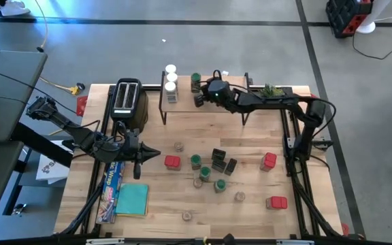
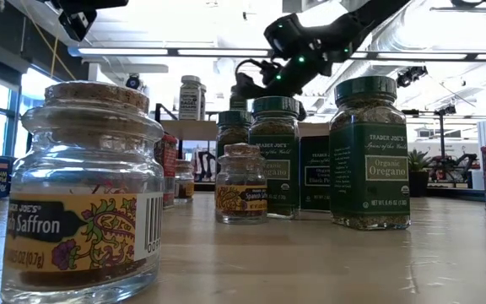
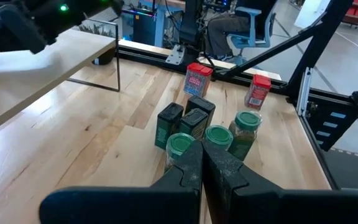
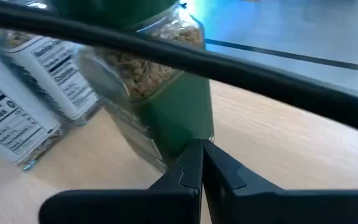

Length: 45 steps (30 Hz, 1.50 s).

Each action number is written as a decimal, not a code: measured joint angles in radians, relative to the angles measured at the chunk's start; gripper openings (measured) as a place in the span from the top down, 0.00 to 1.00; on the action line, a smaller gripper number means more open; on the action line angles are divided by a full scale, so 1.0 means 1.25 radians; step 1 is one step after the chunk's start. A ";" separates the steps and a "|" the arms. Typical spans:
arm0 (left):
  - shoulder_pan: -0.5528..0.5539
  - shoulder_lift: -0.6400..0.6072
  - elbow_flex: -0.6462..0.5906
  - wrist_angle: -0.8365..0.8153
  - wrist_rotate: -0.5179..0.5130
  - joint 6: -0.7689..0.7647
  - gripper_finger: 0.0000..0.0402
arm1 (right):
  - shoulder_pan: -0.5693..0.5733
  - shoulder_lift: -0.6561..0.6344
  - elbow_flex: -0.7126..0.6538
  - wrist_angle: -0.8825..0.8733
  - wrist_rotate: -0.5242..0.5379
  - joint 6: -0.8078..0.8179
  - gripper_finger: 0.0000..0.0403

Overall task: Shelf spices
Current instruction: Put the right green seasoning bottle on the shelf

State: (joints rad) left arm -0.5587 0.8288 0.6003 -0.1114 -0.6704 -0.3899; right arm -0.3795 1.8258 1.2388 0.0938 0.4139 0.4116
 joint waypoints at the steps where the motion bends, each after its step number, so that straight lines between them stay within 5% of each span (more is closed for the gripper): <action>1: 0.000 0.000 0.000 0.000 0.000 0.000 1.00 | 0.000 0.010 0.013 0.000 -0.008 -0.009 1.00; 14: 0.000 0.000 0.000 0.001 0.001 0.000 1.00 | -0.027 0.120 0.168 -0.043 -0.047 -0.062 1.00; 24: 0.000 0.000 0.000 0.003 0.003 -0.001 1.00 | -0.059 0.121 0.172 -0.051 -0.065 -0.100 1.00; 31: -0.001 0.000 0.000 0.003 0.004 -0.001 1.00 | -0.013 0.076 0.174 -0.187 -0.030 -0.127 1.00; 38: 0.000 0.000 0.000 0.003 0.004 -0.001 1.00 | -0.004 0.078 0.173 -0.212 -0.235 -0.211 1.00; 45: -0.001 0.000 0.000 0.003 0.004 -0.001 1.00 | -0.028 0.084 0.173 -0.120 -0.288 -0.211 1.00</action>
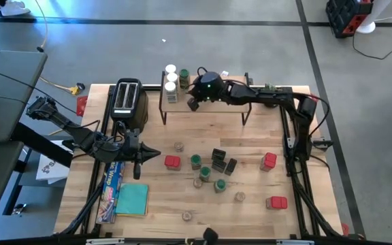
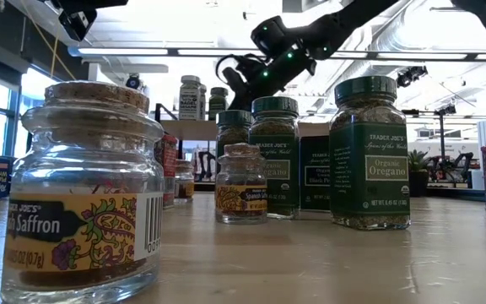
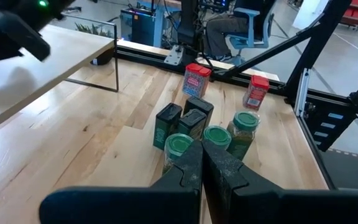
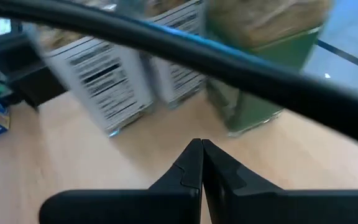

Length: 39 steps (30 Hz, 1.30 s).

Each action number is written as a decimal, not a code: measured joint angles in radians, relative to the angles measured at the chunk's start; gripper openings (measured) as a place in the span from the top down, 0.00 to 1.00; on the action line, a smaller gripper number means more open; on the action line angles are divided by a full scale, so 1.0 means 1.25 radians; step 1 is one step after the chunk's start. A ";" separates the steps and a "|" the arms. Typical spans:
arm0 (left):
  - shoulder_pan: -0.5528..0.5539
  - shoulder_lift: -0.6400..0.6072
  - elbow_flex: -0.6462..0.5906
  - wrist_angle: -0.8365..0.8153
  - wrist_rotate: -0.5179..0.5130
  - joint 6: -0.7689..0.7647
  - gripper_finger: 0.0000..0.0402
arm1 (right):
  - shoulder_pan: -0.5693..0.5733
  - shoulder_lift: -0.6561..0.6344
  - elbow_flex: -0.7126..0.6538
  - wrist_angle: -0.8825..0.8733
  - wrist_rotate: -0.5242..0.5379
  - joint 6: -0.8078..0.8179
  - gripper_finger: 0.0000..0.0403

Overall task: Shelf spices
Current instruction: Put the right green seasoning bottle on the shelf, then put the top green seasoning bottle on the shelf aligned with the other green seasoning bottle

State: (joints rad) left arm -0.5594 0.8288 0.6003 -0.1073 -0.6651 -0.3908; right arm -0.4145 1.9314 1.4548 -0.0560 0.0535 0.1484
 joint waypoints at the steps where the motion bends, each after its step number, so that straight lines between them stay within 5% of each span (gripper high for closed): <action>1: 0.000 0.000 0.000 0.000 0.000 0.000 1.00 | -0.004 0.003 0.000 0.008 -0.001 0.001 1.00; 9: 0.000 0.000 0.000 0.000 0.000 0.000 1.00 | -0.026 0.006 0.000 0.061 -0.070 0.034 1.00; 31: 0.001 0.000 0.000 0.000 -0.001 0.000 1.00 | -0.046 0.006 -0.001 0.107 -0.058 0.041 1.00; 39: 0.000 0.000 0.000 0.000 0.004 -0.001 1.00 | 0.044 -0.150 -0.002 -0.101 -0.010 -0.127 1.00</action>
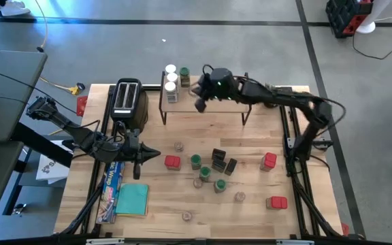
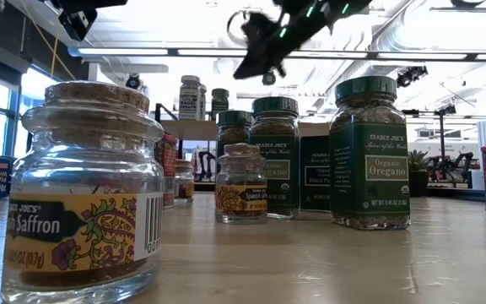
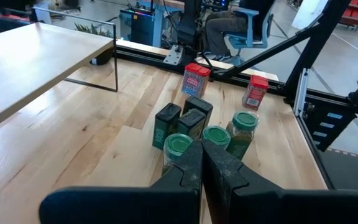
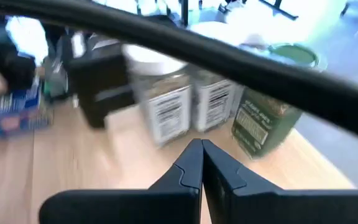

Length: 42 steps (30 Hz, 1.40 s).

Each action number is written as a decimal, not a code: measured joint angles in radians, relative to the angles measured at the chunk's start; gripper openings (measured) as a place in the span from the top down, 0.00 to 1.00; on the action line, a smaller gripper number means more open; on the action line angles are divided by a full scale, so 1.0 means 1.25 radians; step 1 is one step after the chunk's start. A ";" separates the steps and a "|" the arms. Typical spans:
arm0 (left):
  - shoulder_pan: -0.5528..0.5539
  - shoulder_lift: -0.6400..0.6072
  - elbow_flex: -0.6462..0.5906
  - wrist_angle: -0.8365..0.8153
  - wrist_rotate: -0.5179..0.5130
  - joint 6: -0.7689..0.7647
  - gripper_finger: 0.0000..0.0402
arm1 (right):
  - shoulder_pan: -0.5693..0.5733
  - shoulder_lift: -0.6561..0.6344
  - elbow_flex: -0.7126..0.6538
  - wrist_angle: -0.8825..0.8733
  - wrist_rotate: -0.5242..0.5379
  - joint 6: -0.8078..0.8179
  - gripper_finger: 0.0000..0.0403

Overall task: Shelf spices
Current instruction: Put the top green seasoning bottle on the shelf aligned with the other green seasoning bottle

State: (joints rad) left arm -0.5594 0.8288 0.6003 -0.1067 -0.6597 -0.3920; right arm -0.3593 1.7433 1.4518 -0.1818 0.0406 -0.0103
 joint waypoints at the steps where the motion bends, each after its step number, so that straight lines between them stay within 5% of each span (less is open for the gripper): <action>1: 0.000 0.000 0.000 -0.001 0.005 0.000 1.00 | 0.029 -0.029 -0.007 -0.031 0.030 -0.031 1.00; 4: 0.000 0.000 0.000 -0.001 0.010 0.000 1.00 | 0.132 -0.114 -0.035 -0.093 0.104 -0.101 1.00; 8: 0.000 0.000 0.000 -0.001 0.017 -0.001 1.00 | 0.266 -0.189 -0.085 -0.102 0.102 -0.096 1.00; 16: -0.006 0.000 0.000 -0.001 0.017 -0.002 1.00 | 0.439 -0.155 -0.176 -0.041 0.098 -0.022 0.93; 30: -0.006 0.000 0.000 -0.001 0.017 -0.020 1.00 | 0.407 0.046 -0.193 0.042 0.077 0.012 0.27; 42: -0.006 0.000 0.000 -0.001 0.016 -0.020 1.00 | 0.407 0.071 -0.191 0.002 0.057 0.067 0.21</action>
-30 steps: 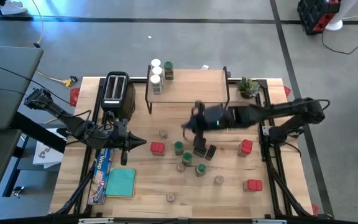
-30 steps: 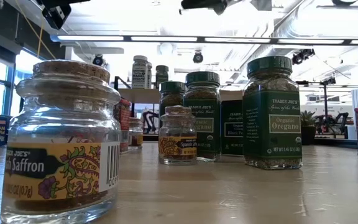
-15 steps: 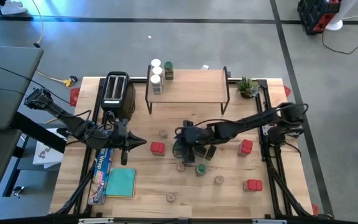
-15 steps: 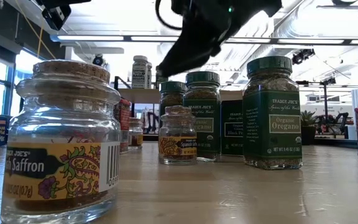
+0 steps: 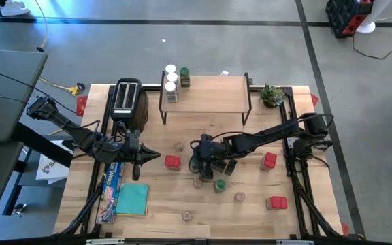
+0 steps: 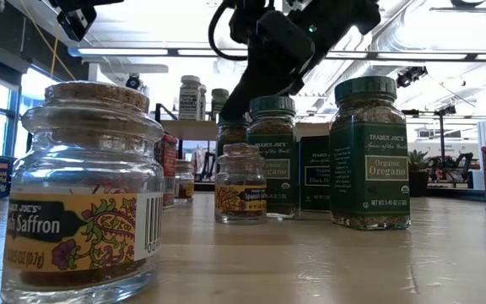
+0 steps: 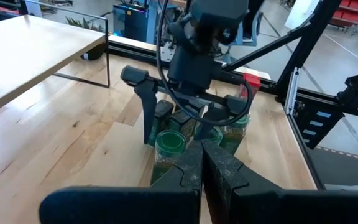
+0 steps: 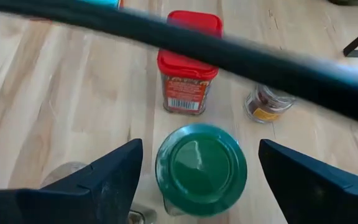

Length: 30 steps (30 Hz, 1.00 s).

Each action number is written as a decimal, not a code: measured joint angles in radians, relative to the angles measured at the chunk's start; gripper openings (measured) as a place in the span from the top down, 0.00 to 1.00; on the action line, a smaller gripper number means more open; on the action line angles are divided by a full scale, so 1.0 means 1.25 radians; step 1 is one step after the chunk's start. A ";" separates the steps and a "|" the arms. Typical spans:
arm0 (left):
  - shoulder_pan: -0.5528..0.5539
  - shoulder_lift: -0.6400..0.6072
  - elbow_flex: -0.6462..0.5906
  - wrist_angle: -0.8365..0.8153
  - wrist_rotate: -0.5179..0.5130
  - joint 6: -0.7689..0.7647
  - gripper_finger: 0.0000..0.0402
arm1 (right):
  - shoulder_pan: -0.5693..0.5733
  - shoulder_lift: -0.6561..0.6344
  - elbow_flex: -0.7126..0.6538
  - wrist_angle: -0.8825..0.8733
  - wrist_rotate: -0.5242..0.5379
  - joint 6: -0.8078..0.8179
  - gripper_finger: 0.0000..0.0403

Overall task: Shelf spices
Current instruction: Put the top green seasoning bottle on the shelf aligned with the other green seasoning bottle

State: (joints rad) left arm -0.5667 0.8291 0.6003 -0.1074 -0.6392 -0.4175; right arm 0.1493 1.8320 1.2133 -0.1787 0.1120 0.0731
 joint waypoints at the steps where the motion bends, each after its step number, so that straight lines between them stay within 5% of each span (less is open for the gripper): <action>1: 0.000 0.000 0.000 0.000 0.000 0.000 1.00 | 0.000 0.004 0.000 0.001 0.000 0.006 0.22; 15: -0.005 0.000 0.000 -0.001 -0.001 0.000 1.00 | -0.004 0.009 0.001 -0.003 -0.020 0.032 0.49; 30: -0.005 0.000 0.000 0.000 -0.001 0.000 1.00 | -0.004 -0.003 0.075 -0.069 0.027 0.013 0.51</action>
State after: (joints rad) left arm -0.5724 0.8291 0.6003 -0.1078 -0.6399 -0.4174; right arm 0.1444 1.8289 1.3067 -0.2650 0.1458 0.0896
